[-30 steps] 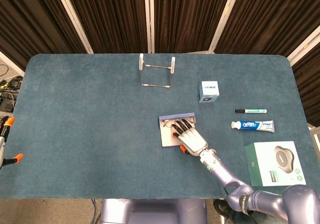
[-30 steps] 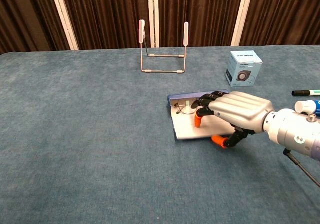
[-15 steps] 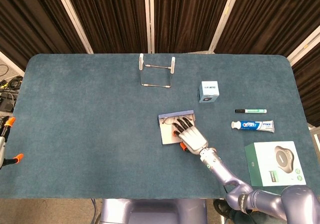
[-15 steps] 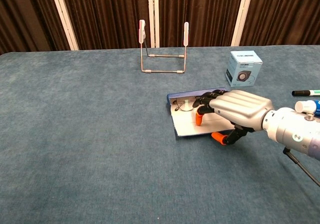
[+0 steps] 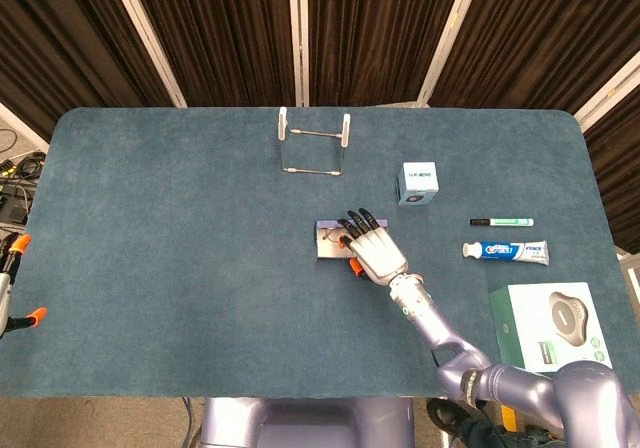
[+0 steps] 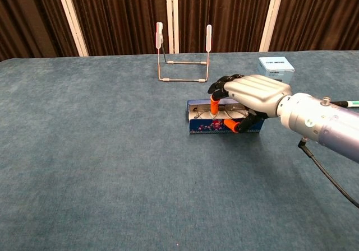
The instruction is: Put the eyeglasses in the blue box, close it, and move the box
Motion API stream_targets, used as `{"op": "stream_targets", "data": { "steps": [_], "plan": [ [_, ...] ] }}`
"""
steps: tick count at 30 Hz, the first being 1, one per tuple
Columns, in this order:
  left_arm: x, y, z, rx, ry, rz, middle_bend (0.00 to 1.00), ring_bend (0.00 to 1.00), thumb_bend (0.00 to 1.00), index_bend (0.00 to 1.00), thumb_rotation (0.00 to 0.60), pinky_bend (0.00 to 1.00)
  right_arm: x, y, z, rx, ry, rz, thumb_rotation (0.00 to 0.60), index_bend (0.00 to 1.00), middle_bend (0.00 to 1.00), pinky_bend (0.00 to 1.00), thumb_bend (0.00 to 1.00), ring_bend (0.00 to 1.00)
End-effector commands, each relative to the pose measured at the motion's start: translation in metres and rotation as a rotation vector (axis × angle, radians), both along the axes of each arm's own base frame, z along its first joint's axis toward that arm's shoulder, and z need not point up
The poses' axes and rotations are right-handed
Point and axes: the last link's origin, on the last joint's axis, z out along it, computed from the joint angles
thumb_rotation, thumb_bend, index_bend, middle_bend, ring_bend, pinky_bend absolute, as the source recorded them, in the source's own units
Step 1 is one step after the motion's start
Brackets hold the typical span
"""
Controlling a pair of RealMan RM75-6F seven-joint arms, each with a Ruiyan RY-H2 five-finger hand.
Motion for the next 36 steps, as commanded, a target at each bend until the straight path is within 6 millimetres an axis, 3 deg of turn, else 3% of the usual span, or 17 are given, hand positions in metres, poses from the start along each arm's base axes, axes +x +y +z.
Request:
{"op": "stream_targets", "data": {
  "steps": [1, 7, 12, 18, 26, 30, 36],
  "plan": [
    [0.0, 0.0, 0.0, 0.0, 0.001, 0.001, 0.0, 0.0, 0.0, 0.0, 0.6, 0.0, 0.0, -0.005, -0.005, -0.006, 0.015, -0.02, 0.6, 0.43, 0.13, 0.0, 0.42, 0.0],
    [-0.001, 0.001, 0.0, -0.001, 0.0, 0.004, 0.0, 0.0, 0.0, 0.0, 0.6, 0.0, -0.006, -0.002, -0.01, 0.008, 0.035, -0.025, 0.6, 0.47, 0.13, 0.0, 0.42, 0.0],
    [-0.001, 0.0, 0.0, 0.001, -0.002, 0.002, 0.0, 0.0, 0.0, 0.0, 0.6, 0.0, -0.003, 0.005, -0.005, 0.02, 0.015, 0.009, 0.6, 0.56, 0.14, 0.0, 0.44, 0.0],
    [0.001, -0.001, 0.001, 0.001, -0.007, -0.004, 0.0, 0.0, 0.0, 0.0, 0.6, 0.0, -0.005, 0.029, 0.008, 0.097, 0.007, 0.043, 0.6, 0.63, 0.14, 0.0, 0.51, 0.0],
    [0.004, -0.001, -0.001, -0.007, -0.009, -0.016, 0.0, 0.0, 0.0, 0.0, 0.6, 0.0, 0.003, 0.061, 0.039, 0.161, 0.026, 0.131, 0.6, 0.64, 0.14, 0.0, 0.53, 0.0],
    [0.005, -0.001, -0.001, -0.006, -0.01, -0.019, 0.0, 0.0, 0.0, 0.0, 0.6, 0.0, 0.011, 0.063, 0.043, 0.167, 0.063, 0.169, 0.6, 0.64, 0.14, 0.0, 0.54, 0.0],
    [0.006, -0.001, -0.002, -0.011, -0.011, -0.024, 0.0, 0.0, 0.0, 0.0, 0.6, 0.0, 0.025, 0.058, 0.032, 0.171, 0.073, 0.169, 0.6, 0.64, 0.13, 0.0, 0.54, 0.0]
  ]
}}
